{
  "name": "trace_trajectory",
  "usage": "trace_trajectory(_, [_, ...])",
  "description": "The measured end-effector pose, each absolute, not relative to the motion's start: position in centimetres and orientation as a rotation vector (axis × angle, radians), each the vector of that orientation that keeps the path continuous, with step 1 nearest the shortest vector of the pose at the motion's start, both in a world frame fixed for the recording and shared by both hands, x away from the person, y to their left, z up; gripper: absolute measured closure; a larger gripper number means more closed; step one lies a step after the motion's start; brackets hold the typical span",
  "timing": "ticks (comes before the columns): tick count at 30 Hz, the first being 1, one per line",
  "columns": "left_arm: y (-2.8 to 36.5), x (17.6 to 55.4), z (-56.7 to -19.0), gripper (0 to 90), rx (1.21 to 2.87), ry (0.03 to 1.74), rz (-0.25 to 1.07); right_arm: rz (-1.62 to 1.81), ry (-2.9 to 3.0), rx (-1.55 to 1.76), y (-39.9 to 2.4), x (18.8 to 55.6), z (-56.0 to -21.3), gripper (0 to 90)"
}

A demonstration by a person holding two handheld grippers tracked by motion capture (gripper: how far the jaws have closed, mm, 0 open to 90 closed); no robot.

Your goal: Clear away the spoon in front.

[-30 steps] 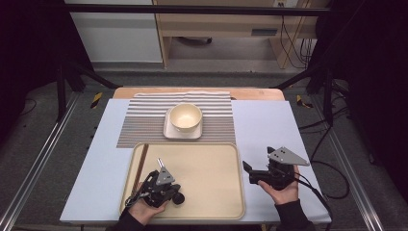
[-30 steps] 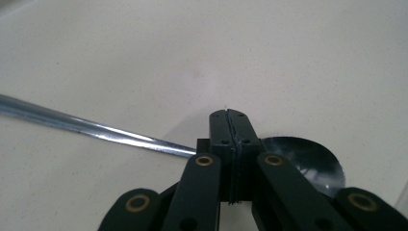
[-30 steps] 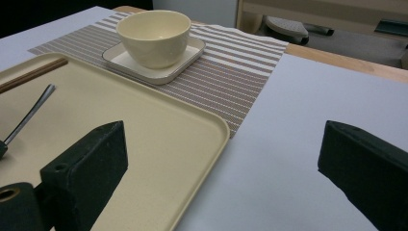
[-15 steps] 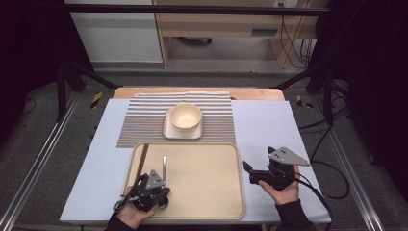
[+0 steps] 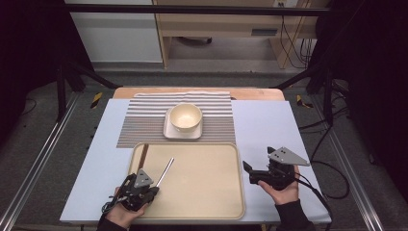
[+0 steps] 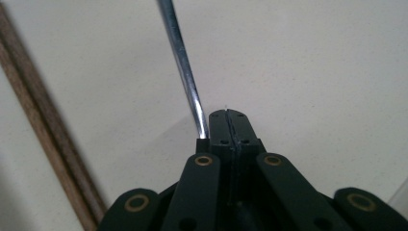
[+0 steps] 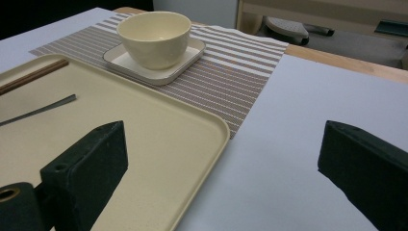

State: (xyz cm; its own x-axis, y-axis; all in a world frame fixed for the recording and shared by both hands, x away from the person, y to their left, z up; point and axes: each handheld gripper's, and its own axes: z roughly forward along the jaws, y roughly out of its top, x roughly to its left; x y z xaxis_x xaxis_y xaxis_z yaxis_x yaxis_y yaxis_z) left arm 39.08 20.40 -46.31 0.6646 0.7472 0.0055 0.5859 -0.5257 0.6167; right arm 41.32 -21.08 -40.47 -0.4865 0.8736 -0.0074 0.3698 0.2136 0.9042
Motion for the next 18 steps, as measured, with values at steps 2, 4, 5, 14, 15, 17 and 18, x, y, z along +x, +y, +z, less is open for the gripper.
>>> trace_trajectory(2, [20.5,39.2,-46.3,89.6,2.288,1.032,0.359,1.238,1.960,1.147,-21.1,41.3,-40.5,3.8])
trace_trajectory(4, [20.5,39.3,-46.3,89.7,2.284,1.028,0.352,1.236,1.961,1.147,-21.1,41.3,-40.5,3.8])
trace_trajectory(5, [20.5,39.4,-46.2,89.7,2.284,1.020,0.353,1.237,1.963,1.147,-21.0,41.3,-40.5,3.8])
trace_trajectory(14, [19.3,41.4,-46.4,89.7,2.271,0.994,0.380,1.232,1.964,1.148,-21.0,41.4,-40.6,3.8])
trace_trajectory(15, [19.1,41.5,-46.5,89.7,2.280,0.988,0.395,1.232,1.964,1.148,-21.0,41.4,-40.6,3.8])
trace_trajectory(17, [19.0,41.5,-46.6,89.7,2.278,0.981,0.401,1.232,1.965,1.147,-21.0,41.4,-40.6,3.8])
trace_trajectory(18, [19.1,41.6,-46.6,89.7,2.278,0.982,0.406,1.231,1.966,1.146,-21.0,41.4,-40.6,3.8])
